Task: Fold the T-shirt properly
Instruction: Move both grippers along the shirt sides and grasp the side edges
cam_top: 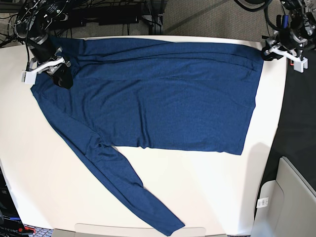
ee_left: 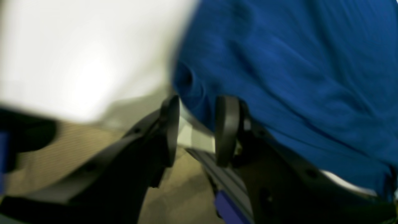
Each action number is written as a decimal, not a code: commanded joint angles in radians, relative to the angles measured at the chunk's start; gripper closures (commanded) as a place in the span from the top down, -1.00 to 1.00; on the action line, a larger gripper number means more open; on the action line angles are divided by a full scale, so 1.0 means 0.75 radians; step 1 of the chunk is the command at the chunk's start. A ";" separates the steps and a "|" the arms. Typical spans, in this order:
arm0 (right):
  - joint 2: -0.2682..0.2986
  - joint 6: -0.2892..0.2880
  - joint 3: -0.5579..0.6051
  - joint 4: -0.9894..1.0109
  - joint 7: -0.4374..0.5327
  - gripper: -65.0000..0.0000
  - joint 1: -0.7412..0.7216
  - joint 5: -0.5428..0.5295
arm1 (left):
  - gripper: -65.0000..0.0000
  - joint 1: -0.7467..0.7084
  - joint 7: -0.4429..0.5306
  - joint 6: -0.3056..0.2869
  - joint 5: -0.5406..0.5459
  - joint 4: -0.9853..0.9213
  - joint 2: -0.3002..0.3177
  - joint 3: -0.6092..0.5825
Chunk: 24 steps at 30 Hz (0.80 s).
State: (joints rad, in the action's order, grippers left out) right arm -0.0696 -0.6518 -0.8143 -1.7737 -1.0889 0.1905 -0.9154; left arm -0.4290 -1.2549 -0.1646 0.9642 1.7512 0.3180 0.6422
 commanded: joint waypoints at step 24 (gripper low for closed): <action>0.311 -0.016 0.009 0.042 0.027 -0.42 -0.376 0.319 | -0.40 0.941 0.109 -0.005 0.025 -0.540 0.041 -0.403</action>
State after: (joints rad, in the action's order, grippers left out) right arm 0.1513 -0.6586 -0.8066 -1.7283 -1.0885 -0.0769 -0.6594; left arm 0.2577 -1.1835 -0.1661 0.9623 1.3342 0.3305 0.3367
